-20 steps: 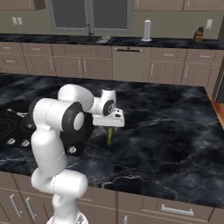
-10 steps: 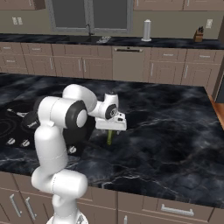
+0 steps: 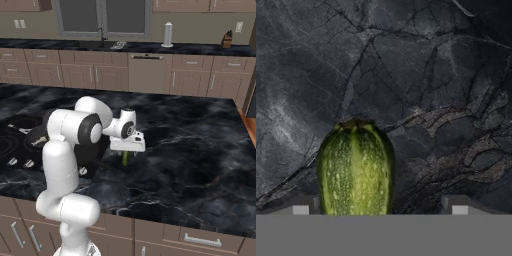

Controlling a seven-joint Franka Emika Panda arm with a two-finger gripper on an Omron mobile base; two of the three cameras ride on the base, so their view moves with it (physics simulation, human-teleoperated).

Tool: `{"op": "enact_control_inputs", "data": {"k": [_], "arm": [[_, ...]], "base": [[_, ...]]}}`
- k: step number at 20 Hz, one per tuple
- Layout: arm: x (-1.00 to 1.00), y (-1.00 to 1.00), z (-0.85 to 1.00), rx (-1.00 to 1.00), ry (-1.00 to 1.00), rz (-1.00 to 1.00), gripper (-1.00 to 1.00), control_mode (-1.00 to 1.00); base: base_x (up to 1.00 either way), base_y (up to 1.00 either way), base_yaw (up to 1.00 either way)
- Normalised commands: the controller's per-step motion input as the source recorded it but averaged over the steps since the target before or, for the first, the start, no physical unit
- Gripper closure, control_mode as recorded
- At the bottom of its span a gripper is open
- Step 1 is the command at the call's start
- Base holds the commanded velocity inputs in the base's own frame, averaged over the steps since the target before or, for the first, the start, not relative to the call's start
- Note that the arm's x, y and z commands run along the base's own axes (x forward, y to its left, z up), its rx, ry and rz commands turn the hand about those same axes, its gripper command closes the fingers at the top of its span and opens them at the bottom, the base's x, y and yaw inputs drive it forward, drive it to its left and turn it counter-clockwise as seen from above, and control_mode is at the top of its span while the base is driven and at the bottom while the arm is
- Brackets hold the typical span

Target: Place both pans onto different burners. Then place the squash and the fish on different pans.

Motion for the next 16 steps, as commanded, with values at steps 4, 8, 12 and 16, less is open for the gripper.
{"op": "enact_control_inputs", "data": {"k": [4, 8, 12, 16], "arm": [[0.03, 0.0, -0.04, 0.0, 0.02, 0.0, 1.0, -1.0], [0.0, 0.0, -0.05, 0.0, 0.0, 0.0, 1.0, -1.0], [0.0, 0.0, -0.29, 0.0, 0.0, 0.0, 1.0, -1.0], [0.0, 0.0, -0.25, 0.0, 0.0, 0.0, 1.0, -1.0]], "base": [[0.0, 0.0, 0.0], [0.0, 0.0, 0.0], [0.0, 0.0, 0.0], [0.0, 0.0, 0.0]]}}
